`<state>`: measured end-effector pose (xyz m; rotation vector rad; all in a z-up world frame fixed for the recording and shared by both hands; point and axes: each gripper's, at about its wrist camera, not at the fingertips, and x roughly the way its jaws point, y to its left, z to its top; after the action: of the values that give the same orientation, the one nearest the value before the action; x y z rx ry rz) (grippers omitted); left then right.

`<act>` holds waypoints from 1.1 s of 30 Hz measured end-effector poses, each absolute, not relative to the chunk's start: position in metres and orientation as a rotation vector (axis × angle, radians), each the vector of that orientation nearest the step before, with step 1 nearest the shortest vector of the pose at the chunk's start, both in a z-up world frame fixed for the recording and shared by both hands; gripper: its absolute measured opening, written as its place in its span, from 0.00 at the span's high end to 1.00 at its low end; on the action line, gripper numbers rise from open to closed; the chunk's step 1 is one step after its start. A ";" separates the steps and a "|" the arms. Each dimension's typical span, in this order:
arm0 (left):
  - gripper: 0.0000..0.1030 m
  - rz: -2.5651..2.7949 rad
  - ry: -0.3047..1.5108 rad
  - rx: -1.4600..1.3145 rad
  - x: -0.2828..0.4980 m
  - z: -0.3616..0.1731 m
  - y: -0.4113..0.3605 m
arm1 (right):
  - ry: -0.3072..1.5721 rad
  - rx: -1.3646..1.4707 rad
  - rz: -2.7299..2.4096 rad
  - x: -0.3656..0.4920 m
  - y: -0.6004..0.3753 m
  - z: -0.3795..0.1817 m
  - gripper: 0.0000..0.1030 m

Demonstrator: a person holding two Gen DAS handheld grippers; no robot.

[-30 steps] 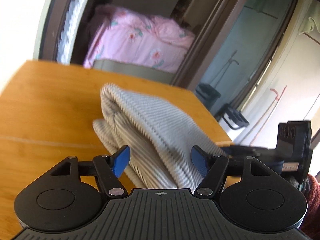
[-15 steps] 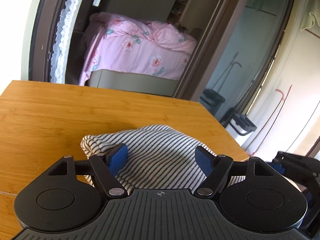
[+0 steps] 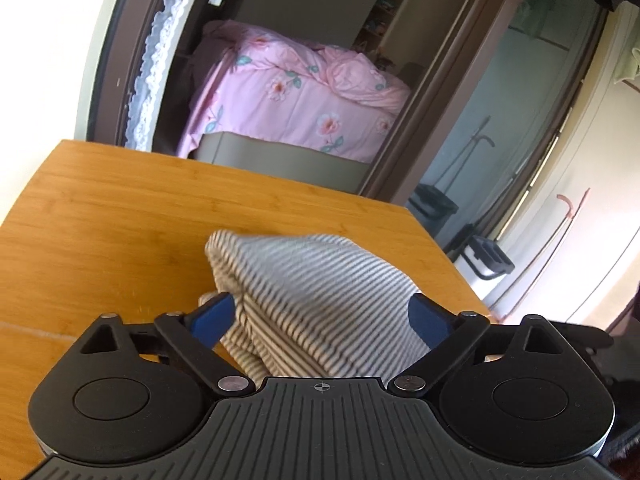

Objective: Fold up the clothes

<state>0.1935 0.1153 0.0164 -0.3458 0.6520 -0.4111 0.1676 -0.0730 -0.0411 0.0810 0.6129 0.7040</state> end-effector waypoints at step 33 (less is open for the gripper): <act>0.17 -0.242 0.634 -0.403 0.234 -0.031 0.203 | 0.699 0.216 0.676 0.308 0.035 -0.113 0.29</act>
<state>0.2344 0.2034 -0.0307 -0.4027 0.6339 -0.2424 0.3075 0.0348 -0.1133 0.2157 0.6992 0.6758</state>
